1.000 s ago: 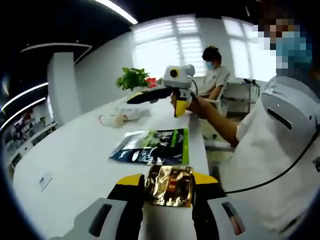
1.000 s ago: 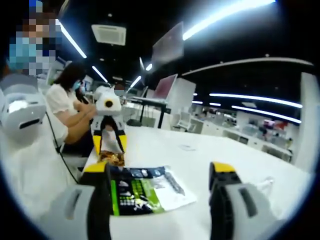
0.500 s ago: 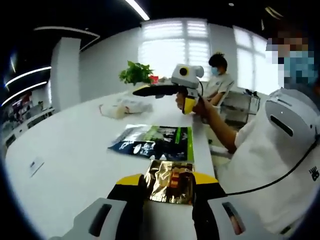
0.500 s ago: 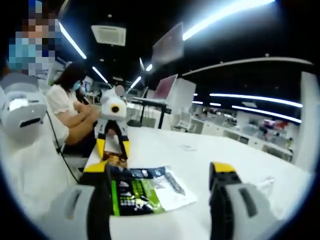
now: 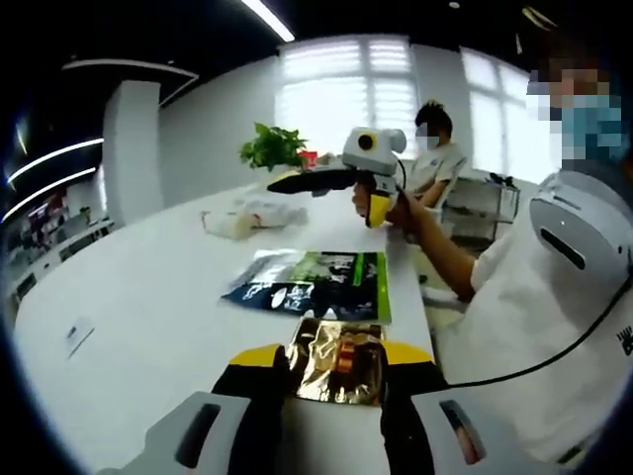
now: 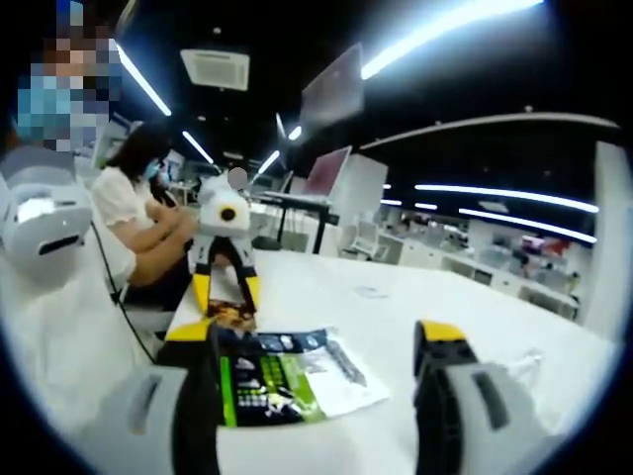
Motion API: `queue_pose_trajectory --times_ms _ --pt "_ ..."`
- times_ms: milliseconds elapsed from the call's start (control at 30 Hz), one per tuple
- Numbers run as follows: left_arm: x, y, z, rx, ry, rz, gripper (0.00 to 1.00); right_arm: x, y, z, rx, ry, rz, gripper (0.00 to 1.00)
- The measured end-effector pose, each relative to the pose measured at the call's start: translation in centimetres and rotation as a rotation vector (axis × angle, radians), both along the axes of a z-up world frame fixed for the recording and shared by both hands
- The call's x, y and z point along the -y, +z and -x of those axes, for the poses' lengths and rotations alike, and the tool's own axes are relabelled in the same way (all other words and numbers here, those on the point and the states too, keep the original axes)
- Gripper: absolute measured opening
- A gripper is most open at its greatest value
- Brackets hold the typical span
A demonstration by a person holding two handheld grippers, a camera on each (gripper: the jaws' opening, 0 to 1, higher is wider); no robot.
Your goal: Arrange the skincare products in the storage area until every visible bottle or jar stands upright without overlapping.
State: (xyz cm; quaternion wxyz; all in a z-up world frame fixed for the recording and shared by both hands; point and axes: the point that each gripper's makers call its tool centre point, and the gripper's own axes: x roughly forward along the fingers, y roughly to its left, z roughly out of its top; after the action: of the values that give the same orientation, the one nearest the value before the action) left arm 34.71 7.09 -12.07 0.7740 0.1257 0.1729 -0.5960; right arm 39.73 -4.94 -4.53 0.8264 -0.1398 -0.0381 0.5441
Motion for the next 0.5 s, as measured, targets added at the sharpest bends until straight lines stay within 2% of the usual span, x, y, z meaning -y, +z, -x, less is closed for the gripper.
queue_pose_trajectory --times_ms 167,267,500 --pt "-0.16 0.27 -0.1 -0.018 0.003 0.028 0.4 -0.03 -0.02 -0.01 0.0 0.0 0.002 0.82" --pt "-0.12 -0.26 0.03 -0.009 0.001 -0.003 0.4 -0.01 0.0 -0.02 0.0 0.001 0.001 0.81" --pt "-0.06 -0.03 0.23 -0.006 -0.01 -0.005 0.4 0.06 0.04 -0.13 0.0 -0.001 0.001 0.82"
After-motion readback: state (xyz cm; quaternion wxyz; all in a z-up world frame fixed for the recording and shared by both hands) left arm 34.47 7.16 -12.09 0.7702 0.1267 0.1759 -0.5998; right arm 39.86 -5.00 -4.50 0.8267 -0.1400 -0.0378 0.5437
